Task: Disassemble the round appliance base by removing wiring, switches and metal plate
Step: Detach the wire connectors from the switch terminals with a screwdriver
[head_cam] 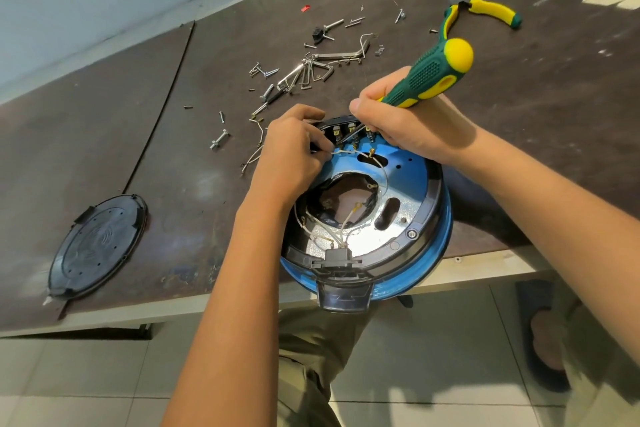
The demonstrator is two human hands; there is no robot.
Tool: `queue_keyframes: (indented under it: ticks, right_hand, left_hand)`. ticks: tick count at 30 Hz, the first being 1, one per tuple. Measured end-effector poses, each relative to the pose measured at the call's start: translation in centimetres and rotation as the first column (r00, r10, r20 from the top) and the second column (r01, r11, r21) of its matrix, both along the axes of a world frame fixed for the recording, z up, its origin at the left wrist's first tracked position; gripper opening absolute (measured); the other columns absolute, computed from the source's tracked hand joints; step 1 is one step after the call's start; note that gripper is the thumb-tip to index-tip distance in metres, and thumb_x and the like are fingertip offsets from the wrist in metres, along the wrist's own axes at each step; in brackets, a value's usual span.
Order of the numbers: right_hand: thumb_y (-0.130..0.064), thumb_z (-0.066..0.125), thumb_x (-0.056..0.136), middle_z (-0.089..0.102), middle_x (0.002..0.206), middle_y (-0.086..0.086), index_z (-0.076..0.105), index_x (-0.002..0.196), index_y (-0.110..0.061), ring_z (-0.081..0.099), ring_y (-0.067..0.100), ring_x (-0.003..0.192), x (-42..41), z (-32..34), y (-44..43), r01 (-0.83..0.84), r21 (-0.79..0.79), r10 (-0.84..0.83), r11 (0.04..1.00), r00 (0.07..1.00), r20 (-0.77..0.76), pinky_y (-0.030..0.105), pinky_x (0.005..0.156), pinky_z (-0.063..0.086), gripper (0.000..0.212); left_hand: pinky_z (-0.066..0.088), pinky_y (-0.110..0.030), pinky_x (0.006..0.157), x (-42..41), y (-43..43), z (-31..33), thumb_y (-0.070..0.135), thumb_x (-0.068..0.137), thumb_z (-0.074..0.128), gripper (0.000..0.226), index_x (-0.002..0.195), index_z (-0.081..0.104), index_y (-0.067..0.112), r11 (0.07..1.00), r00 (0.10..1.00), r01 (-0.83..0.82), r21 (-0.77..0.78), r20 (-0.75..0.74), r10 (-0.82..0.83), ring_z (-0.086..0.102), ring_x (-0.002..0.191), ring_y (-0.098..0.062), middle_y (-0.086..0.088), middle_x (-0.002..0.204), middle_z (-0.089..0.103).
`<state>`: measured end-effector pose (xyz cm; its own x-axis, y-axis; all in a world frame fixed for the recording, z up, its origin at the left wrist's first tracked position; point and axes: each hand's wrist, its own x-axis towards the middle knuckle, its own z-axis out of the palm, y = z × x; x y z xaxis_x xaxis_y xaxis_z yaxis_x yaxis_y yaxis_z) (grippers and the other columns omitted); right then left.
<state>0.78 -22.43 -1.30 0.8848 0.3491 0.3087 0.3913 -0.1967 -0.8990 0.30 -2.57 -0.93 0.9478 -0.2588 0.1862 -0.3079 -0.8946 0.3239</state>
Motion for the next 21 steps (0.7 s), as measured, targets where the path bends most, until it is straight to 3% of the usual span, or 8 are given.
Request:
queue_keyframes:
  ticks: [2, 6, 11, 15, 18, 21]
  right_hand:
    - [-0.011, 0.057, 0.104, 0.041, 0.042, -0.012, 0.046, 0.056, -0.005, 0.043, 0.005, 0.044, -0.01, 0.05, 0.02, -0.014, -0.013, 0.015, 1.0, 1.0, 0.01, 0.009, 0.052, 0.032, 0.049]
    - [-0.009, 0.056, 0.104, 0.038, 0.052, -0.003, 0.045, 0.062, 0.009, 0.038, 0.006, 0.048, -0.01, 0.23, 0.02, -0.059, -0.059, 0.062, 0.997, 0.996, 0.057, 0.012, 0.053, 0.029, 0.047]
    - [-0.011, 0.057, 0.105, 0.039, 0.057, 0.011, 0.045, 0.063, 0.007, 0.038, 0.008, 0.052, 0.11, 0.23, 0.04, -0.119, -0.108, 0.13, 0.987, 0.986, 0.103, 0.015, 0.056, 0.03, 0.048]
    - [-0.014, 0.059, 0.104, 0.044, 0.059, 0.0, 0.05, 0.063, -0.008, 0.042, 0.007, 0.054, 0.08, 0.05, 0.05, -0.118, -0.135, 0.133, 0.984, 0.985, 0.109, 0.017, 0.057, 0.034, 0.043]
    - [-0.022, 0.057, 0.106, 0.05, 0.072, -0.01, 0.056, 0.076, -0.024, 0.046, -0.002, 0.063, -0.11, -0.14, -0.09, -0.12, -0.182, 0.129, 0.976, 0.991, 0.04, 0.025, 0.071, 0.043, 0.03]
    - [-0.022, 0.057, 0.105, 0.05, 0.071, -0.007, 0.055, 0.075, -0.022, 0.046, 0.0, 0.062, -0.07, -0.33, -0.21, -0.111, -0.178, 0.122, 0.978, 0.991, 0.05, 0.028, 0.069, 0.042, 0.031]
  left_hand:
    - [0.044, -0.016, 0.091, 0.03, 0.04, -0.06, -0.001, 0.081, 0.076, 0.013, 0.088, 0.081, 0.01, 1.0, 1.0, -0.011, -0.003, 0.009, 0.011, 0.057, 0.119, -0.015, -0.007, 0.133, 0.059]
    - [0.044, -0.014, 0.086, 0.13, 0.17, -0.14, 0.003, 0.079, 0.079, 0.007, 0.083, 0.08, 0.009, 0.998, 0.998, -0.061, -0.028, 0.019, 0.061, 0.058, 0.108, -0.009, -0.005, 0.127, 0.062]
    - [0.051, -0.027, 0.088, 0.2, 0.23, -0.21, 0.005, 0.076, 0.082, 0.008, 0.072, 0.077, 0.011, 0.991, 0.993, -0.113, -0.076, 0.004, 0.114, 0.056, 0.1, -0.005, -0.002, 0.12, 0.063]
    - [0.051, -0.028, 0.086, 0.38, 0.24, -0.35, 0.01, 0.074, 0.085, 0.009, 0.071, 0.077, 0.01, 0.985, 0.987, -0.158, -0.069, -0.011, 0.157, 0.057, 0.098, -0.005, -0.001, 0.118, 0.062]
    - [0.048, -0.028, 0.087, 0.41, 0.27, -0.51, 0.014, 0.074, 0.086, 0.009, 0.073, 0.079, 0.008, 0.978, 0.98, -0.198, -0.068, 0.001, 0.198, 0.06, 0.104, -0.009, -0.003, 0.119, 0.064]
    - [0.045, -0.025, 0.087, 0.39, 0.31, -0.53, 0.017, 0.074, 0.086, 0.012, 0.075, 0.08, 0.007, 0.975, 0.977, -0.213, -0.068, 0.013, 0.215, 0.057, 0.114, -0.008, -0.006, 0.118, 0.066]
